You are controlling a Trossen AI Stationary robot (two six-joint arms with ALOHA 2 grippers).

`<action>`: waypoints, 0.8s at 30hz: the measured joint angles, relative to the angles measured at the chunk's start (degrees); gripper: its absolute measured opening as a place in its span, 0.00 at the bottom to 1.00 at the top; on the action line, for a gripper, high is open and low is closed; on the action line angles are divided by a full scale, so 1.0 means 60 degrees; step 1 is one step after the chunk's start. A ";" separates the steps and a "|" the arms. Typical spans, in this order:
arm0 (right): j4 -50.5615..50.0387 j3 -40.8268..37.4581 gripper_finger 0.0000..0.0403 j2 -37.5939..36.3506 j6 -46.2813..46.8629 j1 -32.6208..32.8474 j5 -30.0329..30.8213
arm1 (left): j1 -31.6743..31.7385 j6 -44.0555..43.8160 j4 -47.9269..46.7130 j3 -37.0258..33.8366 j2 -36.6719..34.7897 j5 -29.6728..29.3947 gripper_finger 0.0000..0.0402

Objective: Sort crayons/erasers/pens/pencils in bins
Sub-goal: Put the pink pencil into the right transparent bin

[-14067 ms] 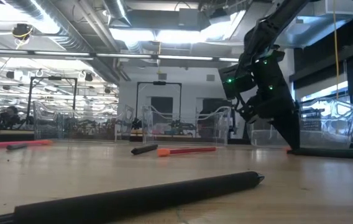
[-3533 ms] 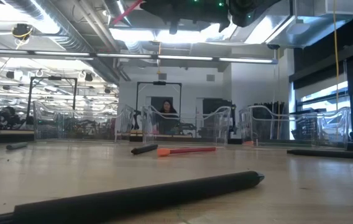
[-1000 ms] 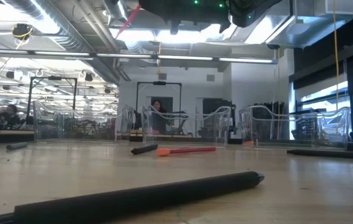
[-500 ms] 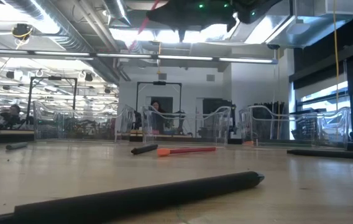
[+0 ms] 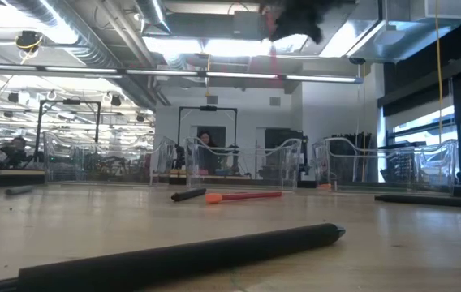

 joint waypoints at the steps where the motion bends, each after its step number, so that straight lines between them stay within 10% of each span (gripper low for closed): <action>1: -0.0511 -0.0002 0.09 -0.0106 0.0113 -0.0050 0.0010 | -0.0036 0.0000 -0.0001 0.0000 0.0004 0.0002 0.28; 24: -0.5674 -0.0005 0.09 -0.0033 -0.1487 -0.3047 0.0740 | -0.0668 0.0010 0.0928 -0.0004 0.1276 0.0015 0.28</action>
